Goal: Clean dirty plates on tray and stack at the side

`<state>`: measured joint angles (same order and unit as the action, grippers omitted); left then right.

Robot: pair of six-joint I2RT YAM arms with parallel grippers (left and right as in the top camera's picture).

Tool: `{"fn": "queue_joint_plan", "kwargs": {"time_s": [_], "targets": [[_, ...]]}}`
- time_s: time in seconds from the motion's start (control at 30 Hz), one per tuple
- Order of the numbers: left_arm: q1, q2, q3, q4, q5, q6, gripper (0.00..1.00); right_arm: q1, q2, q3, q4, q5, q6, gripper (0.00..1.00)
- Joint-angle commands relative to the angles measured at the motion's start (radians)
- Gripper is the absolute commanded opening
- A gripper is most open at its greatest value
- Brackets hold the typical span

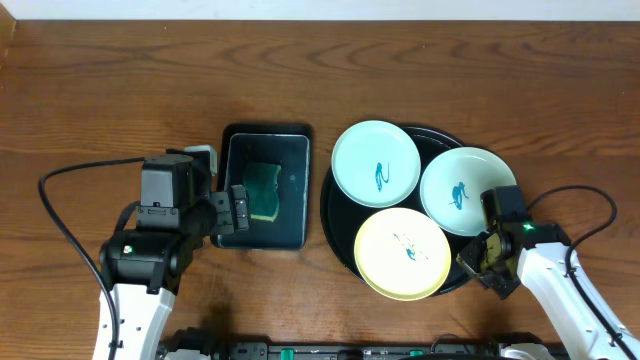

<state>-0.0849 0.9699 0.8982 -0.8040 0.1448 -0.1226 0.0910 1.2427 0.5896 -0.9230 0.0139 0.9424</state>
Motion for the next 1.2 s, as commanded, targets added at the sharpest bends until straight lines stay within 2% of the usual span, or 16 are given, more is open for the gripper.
{"fn": "queue_joint_plan", "kwargs": {"time_s": [0.0,0.63,1.17], "targets": [[0.006,0.003,0.026,0.001,0.005,0.017,0.92,0.008,0.003,-0.005,-0.015,-0.004,0.003,0.01],[0.006,0.003,0.026,0.000,0.005,0.017,0.92,0.008,0.003,-0.005,-0.183,-0.086,-0.017,0.01],[0.006,0.003,0.026,0.000,0.005,0.017,0.92,0.048,0.003,-0.045,-0.075,-0.105,-0.014,0.01]]}}
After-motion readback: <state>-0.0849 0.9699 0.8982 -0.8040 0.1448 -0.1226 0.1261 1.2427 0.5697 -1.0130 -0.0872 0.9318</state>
